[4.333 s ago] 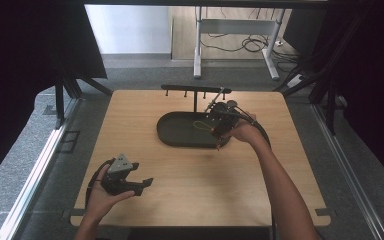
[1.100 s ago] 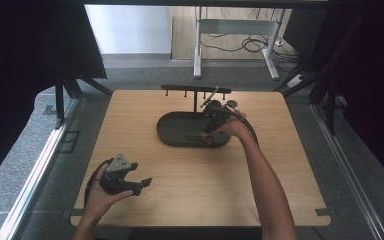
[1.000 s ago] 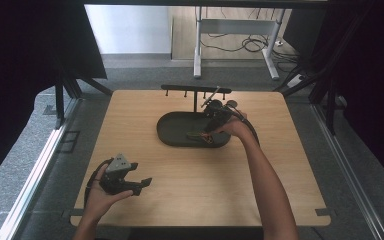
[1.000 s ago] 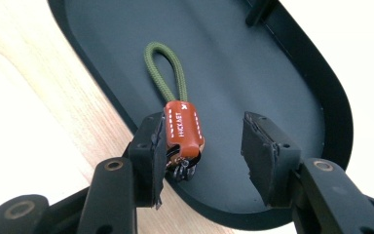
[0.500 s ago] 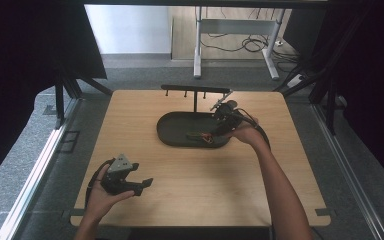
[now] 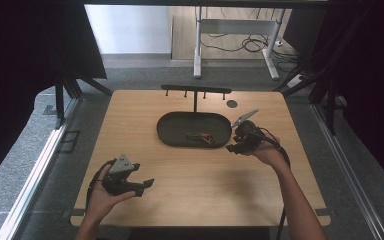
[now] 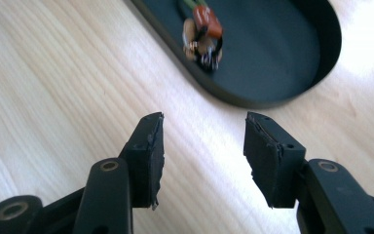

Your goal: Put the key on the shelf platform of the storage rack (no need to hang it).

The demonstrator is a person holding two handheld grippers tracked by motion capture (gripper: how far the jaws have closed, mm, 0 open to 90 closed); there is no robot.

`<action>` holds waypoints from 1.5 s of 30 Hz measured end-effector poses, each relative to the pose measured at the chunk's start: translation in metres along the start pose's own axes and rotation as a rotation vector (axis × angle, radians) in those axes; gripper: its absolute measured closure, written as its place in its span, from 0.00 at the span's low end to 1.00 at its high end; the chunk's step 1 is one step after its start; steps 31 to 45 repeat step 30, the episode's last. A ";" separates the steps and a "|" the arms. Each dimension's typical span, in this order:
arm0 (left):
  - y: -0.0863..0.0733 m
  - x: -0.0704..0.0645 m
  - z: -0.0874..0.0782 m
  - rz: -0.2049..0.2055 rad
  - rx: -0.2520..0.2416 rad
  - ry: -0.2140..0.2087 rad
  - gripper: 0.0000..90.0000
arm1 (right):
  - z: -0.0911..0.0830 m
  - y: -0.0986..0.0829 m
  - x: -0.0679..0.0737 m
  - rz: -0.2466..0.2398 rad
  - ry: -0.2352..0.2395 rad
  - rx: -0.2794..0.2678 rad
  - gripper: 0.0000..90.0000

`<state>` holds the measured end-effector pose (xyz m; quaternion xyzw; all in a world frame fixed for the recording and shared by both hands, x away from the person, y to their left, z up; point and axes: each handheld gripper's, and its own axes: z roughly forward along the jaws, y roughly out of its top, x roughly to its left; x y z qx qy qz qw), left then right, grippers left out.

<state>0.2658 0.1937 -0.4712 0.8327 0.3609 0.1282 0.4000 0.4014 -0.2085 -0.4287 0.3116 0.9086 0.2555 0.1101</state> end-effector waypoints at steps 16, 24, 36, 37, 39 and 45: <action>0.001 -0.002 0.000 0.002 0.002 0.004 0.26 | -0.007 -0.074 0.002 0.073 -0.013 -0.039 0.55; 0.000 0.000 -0.001 0.001 0.001 0.008 0.26 | 0.001 -0.086 0.002 0.095 -0.018 -0.043 0.53; 0.001 0.000 -0.001 0.002 0.002 0.007 0.26 | 0.002 -0.092 0.007 0.158 -0.061 -0.110 0.48; 0.001 0.000 -0.001 0.002 0.002 0.007 0.26 | 0.002 -0.092 0.007 0.158 -0.061 -0.110 0.48; 0.001 0.000 -0.001 0.002 0.002 0.007 0.26 | 0.002 -0.092 0.007 0.158 -0.061 -0.110 0.48; 0.001 0.000 -0.001 0.002 0.002 0.007 0.26 | 0.002 -0.092 0.007 0.158 -0.061 -0.110 0.48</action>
